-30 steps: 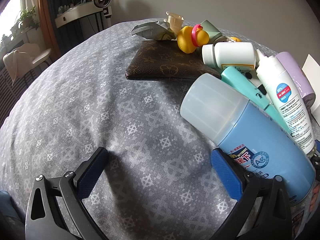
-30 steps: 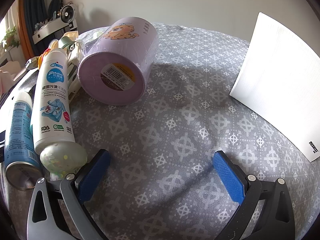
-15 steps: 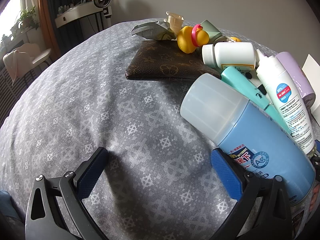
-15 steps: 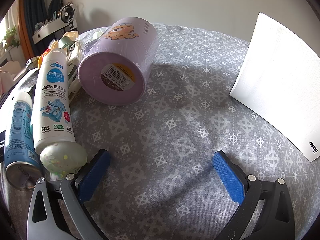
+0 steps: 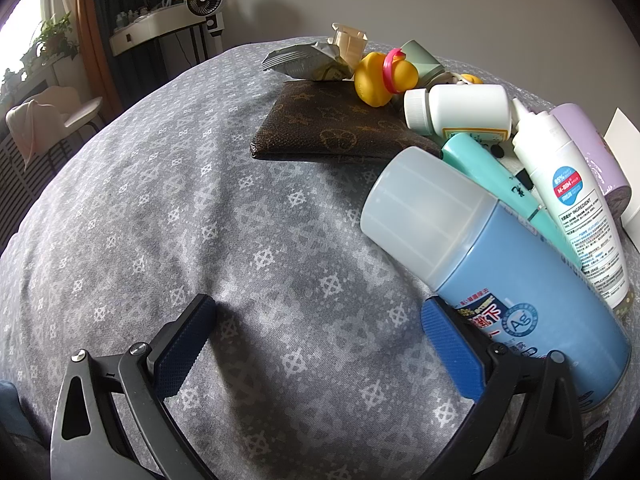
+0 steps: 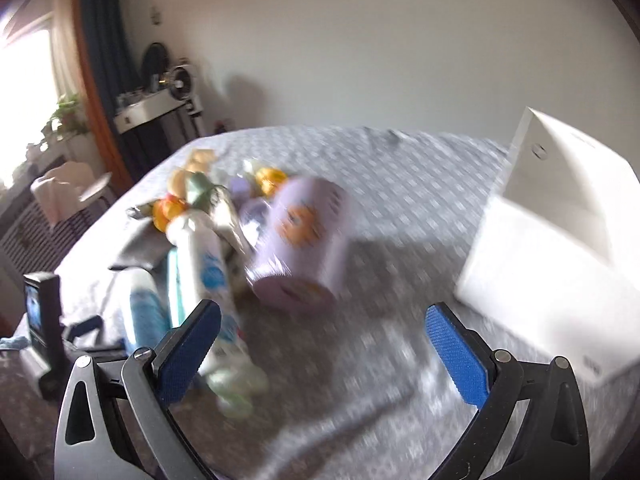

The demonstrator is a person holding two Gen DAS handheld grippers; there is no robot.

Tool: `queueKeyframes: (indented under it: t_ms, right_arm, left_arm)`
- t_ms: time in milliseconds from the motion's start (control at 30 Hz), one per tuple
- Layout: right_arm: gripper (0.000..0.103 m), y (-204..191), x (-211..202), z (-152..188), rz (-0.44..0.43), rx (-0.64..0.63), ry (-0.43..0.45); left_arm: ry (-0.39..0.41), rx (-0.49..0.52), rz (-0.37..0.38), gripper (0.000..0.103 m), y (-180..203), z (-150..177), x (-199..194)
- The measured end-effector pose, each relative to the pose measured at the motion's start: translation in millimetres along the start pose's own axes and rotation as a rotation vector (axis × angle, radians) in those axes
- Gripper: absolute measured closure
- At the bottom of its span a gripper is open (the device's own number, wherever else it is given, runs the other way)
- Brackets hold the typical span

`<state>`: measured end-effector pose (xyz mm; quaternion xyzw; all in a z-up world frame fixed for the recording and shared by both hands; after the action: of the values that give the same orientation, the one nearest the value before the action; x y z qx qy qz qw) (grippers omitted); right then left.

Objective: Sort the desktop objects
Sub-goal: 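Move the right gripper to the purple tiger-print mug and grasp it, then carry the purple mug with the right gripper into the white box and release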

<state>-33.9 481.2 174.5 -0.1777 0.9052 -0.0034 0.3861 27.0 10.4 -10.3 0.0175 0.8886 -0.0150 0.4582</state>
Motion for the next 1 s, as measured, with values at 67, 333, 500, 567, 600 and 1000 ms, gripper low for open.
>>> queueKeyframes:
  t_ms: [67, 333, 500, 567, 600, 1000]
  right_arm:
    - [0.000, -3.4, 18.5, -19.3, -0.044, 0.006, -0.048]
    - [0.000, 4.3, 118.5, -40.1, -0.068, 0.104, -0.274]
    - [0.000, 6.2, 156.9, -34.1, -0.184, 0.232, -0.339]
    - [0.003, 0.4, 163.3, -35.2, -0.191, 0.199, -0.336]
    - [0.006, -2.0, 162.9, -37.0, -0.195, 0.178, -0.328]
    - [0.019, -1.6, 82.0, -48.1, -0.266, 0.135, -0.154]
  left_arm:
    - [0.000, 0.000, 0.000, 0.000, 0.0, -0.1, 0.1]
    - [0.000, 0.000, 0.000, 0.000, 0.2, -0.4, 0.5]
    - [0.000, 0.000, -0.001, 0.000, 0.5, -0.8, 0.9]
    - [0.000, 0.000, -0.001, 0.000, 0.4, -0.9, 0.9]
    - [0.000, -0.001, -0.001, 0.000, 0.5, -0.9, 1.0]
    - [-0.001, -0.001, -0.001, 0.000, -0.2, -1.4, 2.0]
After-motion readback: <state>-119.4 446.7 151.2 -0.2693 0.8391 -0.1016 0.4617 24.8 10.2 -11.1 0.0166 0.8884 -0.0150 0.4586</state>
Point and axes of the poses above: each gripper's, at about its wrist camera, not at the fingertips, and x roughly the way its jaws point, y to its right, z to its underside, the point moved 4 cm from there along x, roughly the way its jaws point, and after that the axes turned 3 degrees about -y, right-handed, at the moved point
